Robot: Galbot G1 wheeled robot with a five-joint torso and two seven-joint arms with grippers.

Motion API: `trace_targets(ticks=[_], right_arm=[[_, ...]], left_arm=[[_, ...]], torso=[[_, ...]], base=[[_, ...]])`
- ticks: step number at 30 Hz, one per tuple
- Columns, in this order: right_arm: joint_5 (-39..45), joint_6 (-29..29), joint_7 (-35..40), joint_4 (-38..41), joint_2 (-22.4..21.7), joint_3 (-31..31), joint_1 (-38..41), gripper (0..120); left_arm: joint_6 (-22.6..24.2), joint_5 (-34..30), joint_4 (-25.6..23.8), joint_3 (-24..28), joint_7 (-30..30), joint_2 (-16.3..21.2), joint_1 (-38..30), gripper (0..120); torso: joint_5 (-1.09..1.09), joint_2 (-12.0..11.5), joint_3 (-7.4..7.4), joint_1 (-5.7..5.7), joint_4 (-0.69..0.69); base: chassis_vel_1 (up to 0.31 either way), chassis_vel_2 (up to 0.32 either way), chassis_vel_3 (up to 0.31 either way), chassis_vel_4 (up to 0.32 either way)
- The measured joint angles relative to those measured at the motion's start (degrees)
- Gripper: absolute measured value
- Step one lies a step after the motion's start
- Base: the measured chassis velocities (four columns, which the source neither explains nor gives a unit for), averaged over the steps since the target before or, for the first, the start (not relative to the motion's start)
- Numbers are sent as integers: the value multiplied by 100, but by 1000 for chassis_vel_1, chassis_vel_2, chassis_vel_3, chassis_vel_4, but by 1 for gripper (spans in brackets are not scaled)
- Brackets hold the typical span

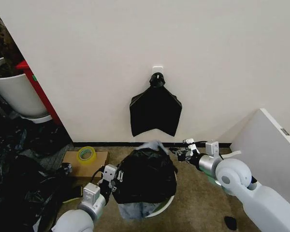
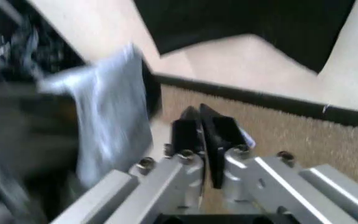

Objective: Place the garbage bag over the trash bin.

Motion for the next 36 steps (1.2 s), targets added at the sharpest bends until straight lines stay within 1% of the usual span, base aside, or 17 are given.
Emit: trace_targets(ticks=[3, 4, 6, 8, 9, 11, 12, 14, 16, 17, 19, 21, 22, 25, 31, 33, 36], right_arm=[[73, 44, 463, 233, 190, 431, -173, 18], [73, 44, 463, 233, 190, 431, -173, 18], [-178, 21, 820, 686, 256, 849, -521, 30], [-993, 347, 167, 1385, 225, 1387, -1317, 39], [-993, 347, 167, 1385, 225, 1387, -1317, 39], [-1638, 662, -523, 1888, 167, 1663, -2113, 49], [-1638, 662, -523, 1888, 167, 1663, -2113, 49], [-2074, 858, -1086, 2279, 72, 1775, -2837, 59], [-2646, 1023, -1545, 2586, -62, 1553, -3497, 67], [-2646, 1023, -1545, 2586, -62, 1553, -3497, 67], [-2960, 995, -1596, 2636, -98, 1252, -3660, 77], [-2878, 675, -1329, 2645, -34, 1035, -3709, 85], [-2878, 675, -1329, 2645, -34, 1035, -3709, 85], [-2977, 613, -1292, 2640, 13, 1007, -3820, 98], [-3715, 1186, -1977, 2614, -201, 924, -3833, 100], [-4077, 1534, -2333, 2465, -393, 819, -3566, 100], [-4199, 1677, -2560, 2335, -598, 734, -3254, 98]], left_arm=[[60, -244, 39, -33, -205, -64, -41, 1], [60, -244, 39, -33, -205, -64, -41, 1], [156, -591, 61, -78, -420, -134, -115, 1], [318, -1081, 61, -110, -529, -180, -206, 1], [318, -1081, 61, -110, -529, -180, -206, 1], [419, -1346, 81, -117, -533, -183, -315, 1], [419, -1346, 81, -117, -533, -183, -315, 1], [498, -1484, 131, -118, -494, -157, -454, 1], [589, -1713, 209, -90, -450, -103, -660, 1], [589, -1713, 209, -90, -450, -103, -660, 1], [643, -1901, 270, -69, -488, -90, -798, 1], [653, -1993, 347, -70, -535, -106, -902, 1], [653, -1993, 347, -70, -535, -106, -902, 1], [654, -2080, 457, -105, -561, -119, -971, 1], [715, -2115, 523, -61, -497, -69, -1002, 1], [748, -2116, 519, -19, -450, -44, -1010, 1], [772, -2109, 471, 7, -414, 3, -979, 1]], torso=[[1, 0, 0, 0, 1], [1, 0, 0, 0, 1], [1, 0, 0, 0, 1], [0, 0, 0, 0, 0], [0, 0, 0, 0, 0], [-1, 0, -1, 0, -4], [-1, 0, -1, 0, -4], [0, 1, -1, 0, -4], [0, 1, -1, 0, -2], [0, 1, -1, 0, -2], [0, 1, -1, 0, -1], [0, 1, -1, 0, 0], [0, 1, -1, 0, 0], [1, 1, -1, 0, 0], [0, 1, 0, 0, -1], [0, 1, 0, 0, -1], [2, 1, 0, 0, 0]], base=[[0, 0, 0, 0], [0, 0, 0, 0], [0, 0, 0, 0], [0, 0, 0, 0], [0, 0, 0, 0], [0, 0, 0, 0], [0, 0, 0, 0], [0, 0, 0, 0], [0, 0, 0, 0], [0, 0, 0, 0], [0, 0, 0, 0], [0, 0, 0, 0], [0, 0, 0, 0], [0, 0, 0, 0], [0, 0, 0, 0], [0, 0, 0, 0], [0, 0, 0, 0]])
